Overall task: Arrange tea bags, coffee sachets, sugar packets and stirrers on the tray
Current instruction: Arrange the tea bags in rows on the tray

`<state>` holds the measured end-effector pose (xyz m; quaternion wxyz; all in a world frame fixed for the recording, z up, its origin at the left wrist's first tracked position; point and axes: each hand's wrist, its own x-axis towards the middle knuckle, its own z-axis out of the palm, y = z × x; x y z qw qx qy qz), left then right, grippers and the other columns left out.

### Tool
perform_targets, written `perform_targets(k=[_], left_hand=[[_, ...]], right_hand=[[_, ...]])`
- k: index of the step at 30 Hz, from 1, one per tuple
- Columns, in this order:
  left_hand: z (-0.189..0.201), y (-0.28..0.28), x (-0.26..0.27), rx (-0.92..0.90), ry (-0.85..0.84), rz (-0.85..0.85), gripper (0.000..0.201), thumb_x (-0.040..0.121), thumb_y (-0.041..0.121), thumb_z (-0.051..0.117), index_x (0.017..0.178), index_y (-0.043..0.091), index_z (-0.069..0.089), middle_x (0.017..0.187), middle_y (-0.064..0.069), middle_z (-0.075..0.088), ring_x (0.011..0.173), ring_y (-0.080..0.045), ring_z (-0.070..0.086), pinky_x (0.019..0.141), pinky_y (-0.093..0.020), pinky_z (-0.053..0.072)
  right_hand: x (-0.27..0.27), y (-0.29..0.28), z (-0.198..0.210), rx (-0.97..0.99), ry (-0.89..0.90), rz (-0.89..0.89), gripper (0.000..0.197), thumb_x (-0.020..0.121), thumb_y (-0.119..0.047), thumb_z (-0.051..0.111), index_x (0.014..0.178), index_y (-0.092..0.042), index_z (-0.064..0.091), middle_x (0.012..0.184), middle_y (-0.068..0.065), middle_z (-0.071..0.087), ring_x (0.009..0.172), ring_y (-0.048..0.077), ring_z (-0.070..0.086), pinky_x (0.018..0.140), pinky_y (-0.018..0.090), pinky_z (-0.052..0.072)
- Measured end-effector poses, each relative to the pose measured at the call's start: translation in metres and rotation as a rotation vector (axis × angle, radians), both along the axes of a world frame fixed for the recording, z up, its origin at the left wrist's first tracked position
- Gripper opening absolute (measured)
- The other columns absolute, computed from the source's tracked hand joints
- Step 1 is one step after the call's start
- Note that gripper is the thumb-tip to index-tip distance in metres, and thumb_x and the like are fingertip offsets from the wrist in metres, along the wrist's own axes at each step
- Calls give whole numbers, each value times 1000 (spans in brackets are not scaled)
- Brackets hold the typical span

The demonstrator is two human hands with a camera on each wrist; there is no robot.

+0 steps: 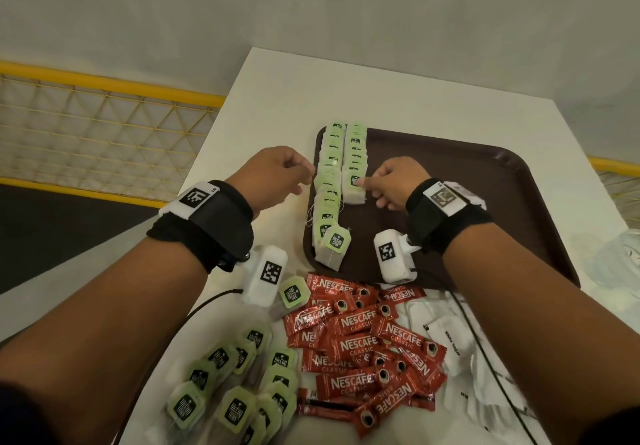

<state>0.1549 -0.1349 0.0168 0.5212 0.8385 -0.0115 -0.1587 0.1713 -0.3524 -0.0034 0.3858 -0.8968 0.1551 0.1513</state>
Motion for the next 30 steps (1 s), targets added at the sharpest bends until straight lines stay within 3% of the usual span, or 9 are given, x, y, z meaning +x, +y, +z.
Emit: perform_targets(k=[5,9,12,15,17,21,23,26,30], left_hand=[[16,20,-23,0,-59,-49,16,97,20,53,106,13,65,95,5,69,76,-8,61,61,-22,42],[19,46,-55,111,-86,-132,15,97,29,58,101,18,65,91,7,71,71,-3,62,57,-16,41],[14,67,-86,291,-76,-272,16,96,37,58,98,23,65,87,9,68,68,3,62,52,-6,40],[6,88,-117,393,-35,-424,13,97,31,59,103,22,66,88,13,64,72,5,58,59,-4,39],[2,103,-133,426,-9,-489,14,96,27,62,108,23,67,95,15,63,79,6,57,64,-3,38],[-8,129,-156,486,90,-526,35,85,36,75,117,32,60,115,15,58,97,-2,58,70,-4,42],[-14,136,-166,528,111,-540,56,80,37,79,129,34,52,121,14,51,103,-4,55,77,-7,43],[-22,135,-175,557,83,-539,72,76,35,83,138,30,46,123,10,48,106,-9,54,89,-22,48],[-30,128,-180,598,24,-548,69,77,32,82,137,26,47,112,9,47,84,-2,50,69,-5,37]], right_hand=[[-33,15,32,-192,-174,305,31,86,-39,68,91,-8,62,82,7,70,68,18,65,70,32,51],[-74,55,49,-315,-160,689,24,87,-41,65,91,-17,64,80,-6,59,72,9,54,68,26,44],[-102,84,45,-390,-134,912,22,89,-42,61,96,-21,64,89,-6,63,83,13,57,75,31,47],[-130,109,32,-410,-130,1047,26,89,-46,61,98,-22,62,89,-6,61,84,15,57,74,31,47],[-145,122,23,-403,-113,1090,29,90,-47,59,100,-19,60,87,-8,56,83,14,52,70,28,40],[-163,138,7,-474,-132,1090,41,93,-46,54,112,-10,59,105,6,60,97,23,55,74,28,37],[-168,142,2,-490,-119,1070,40,92,-47,55,103,-9,59,100,7,60,94,25,56,74,31,41],[-173,146,-1,-478,-103,1021,38,89,-49,60,76,-14,48,78,1,51,75,19,50,57,27,34],[-173,154,-1,-492,-91,1010,39,88,-47,63,75,-17,41,72,-4,41,73,17,45,50,23,24]])
